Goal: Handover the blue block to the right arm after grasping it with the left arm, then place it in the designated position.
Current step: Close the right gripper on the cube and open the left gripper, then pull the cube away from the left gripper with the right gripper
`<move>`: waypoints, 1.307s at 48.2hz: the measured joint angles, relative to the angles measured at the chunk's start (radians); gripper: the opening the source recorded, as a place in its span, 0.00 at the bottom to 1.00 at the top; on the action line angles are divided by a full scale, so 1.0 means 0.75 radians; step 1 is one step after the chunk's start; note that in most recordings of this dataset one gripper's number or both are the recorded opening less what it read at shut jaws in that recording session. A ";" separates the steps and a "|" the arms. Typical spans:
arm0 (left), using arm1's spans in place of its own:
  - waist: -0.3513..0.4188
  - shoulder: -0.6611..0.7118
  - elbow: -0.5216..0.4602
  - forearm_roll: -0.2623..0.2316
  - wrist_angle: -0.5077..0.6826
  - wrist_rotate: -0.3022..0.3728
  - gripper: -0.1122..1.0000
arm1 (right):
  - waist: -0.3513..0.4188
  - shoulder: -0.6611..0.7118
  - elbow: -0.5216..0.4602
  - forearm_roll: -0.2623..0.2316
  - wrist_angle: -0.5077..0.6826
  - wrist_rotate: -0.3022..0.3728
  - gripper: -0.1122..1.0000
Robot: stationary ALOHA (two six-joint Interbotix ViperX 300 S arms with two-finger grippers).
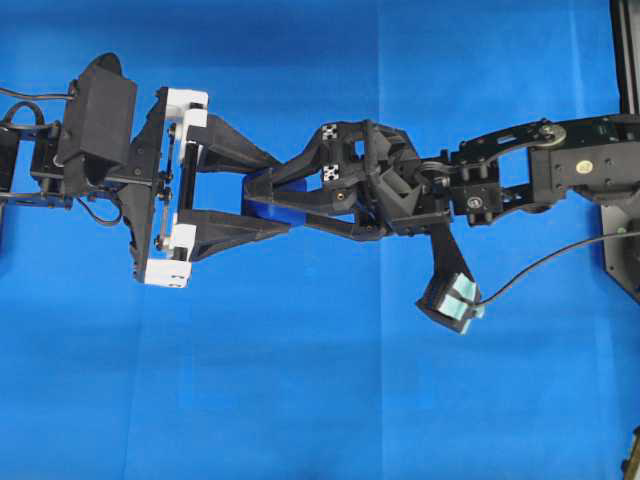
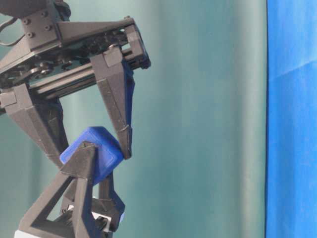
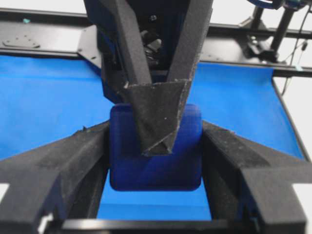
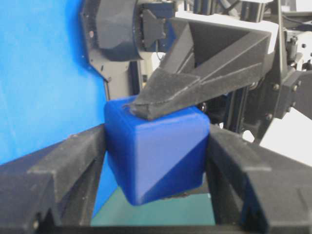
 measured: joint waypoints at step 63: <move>-0.025 -0.053 0.041 -0.002 0.000 -0.002 0.93 | 0.016 -0.309 0.264 0.043 0.090 0.002 0.50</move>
